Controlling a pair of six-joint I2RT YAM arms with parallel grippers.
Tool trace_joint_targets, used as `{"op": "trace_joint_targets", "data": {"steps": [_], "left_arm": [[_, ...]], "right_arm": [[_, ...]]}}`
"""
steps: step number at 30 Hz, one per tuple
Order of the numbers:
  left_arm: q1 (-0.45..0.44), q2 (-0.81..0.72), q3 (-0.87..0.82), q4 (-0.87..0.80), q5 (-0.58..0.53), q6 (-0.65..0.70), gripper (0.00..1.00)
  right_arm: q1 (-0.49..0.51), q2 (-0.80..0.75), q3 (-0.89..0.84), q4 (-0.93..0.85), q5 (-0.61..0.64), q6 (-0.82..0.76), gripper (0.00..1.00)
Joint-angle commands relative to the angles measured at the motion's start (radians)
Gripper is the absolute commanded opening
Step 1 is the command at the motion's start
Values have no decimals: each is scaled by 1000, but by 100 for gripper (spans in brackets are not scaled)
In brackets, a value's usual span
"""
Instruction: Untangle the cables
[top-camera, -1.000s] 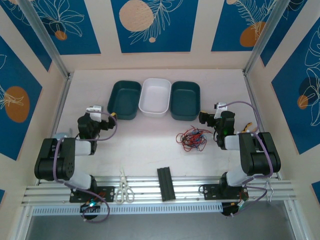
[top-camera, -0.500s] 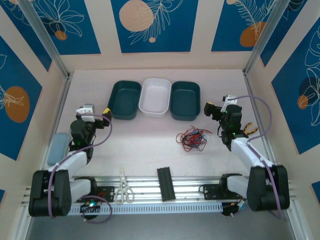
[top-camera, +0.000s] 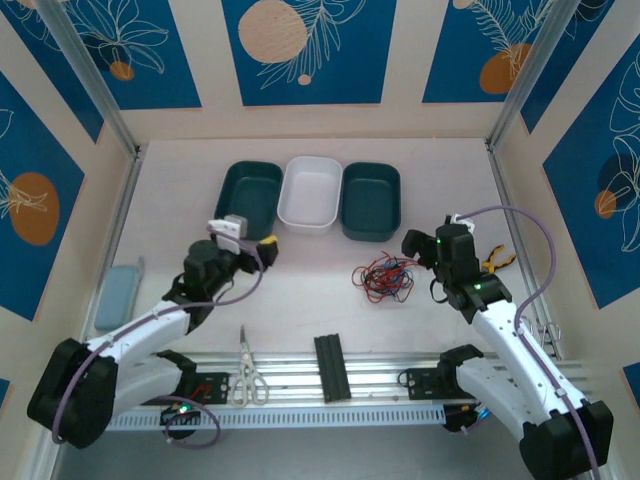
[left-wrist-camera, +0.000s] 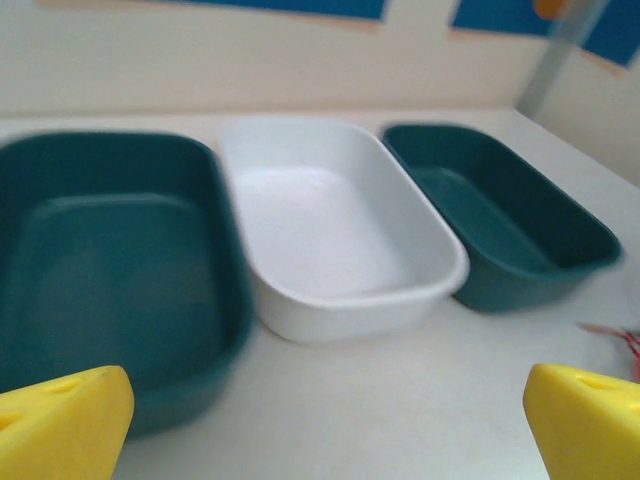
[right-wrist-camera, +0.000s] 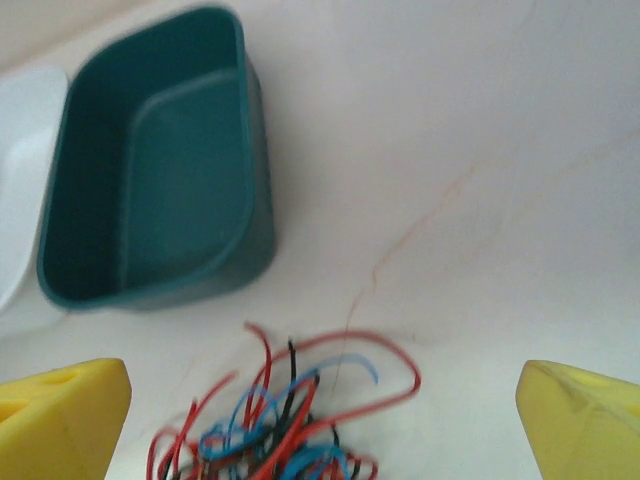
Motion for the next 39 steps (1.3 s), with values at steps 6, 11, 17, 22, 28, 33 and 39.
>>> {"op": "trace_joint_targets", "data": {"steps": [6,11,17,22,28,33,39], "left_arm": [[-222,38,35,-74,-144,-17,100],[-277,119,49,-38,-133,-18,100],[-286,215,59,52,-111,-44,100],[-285,246,77,62,-103,-39,100],[-286,253,82,67,-111,-41,100],[-285,244,80,39,-153,-56,100],[-284,226,77,-9,-207,-57,100]], "right_arm": [[223,83,96,-329,46,252,93],[290,183,122,-410,20,363,89],[225,272,114,-389,-60,458,86],[135,350,112,-309,-131,473,86],[92,495,137,-212,-240,437,79],[131,630,205,-221,-285,399,52],[236,709,302,-246,-284,407,17]]}}
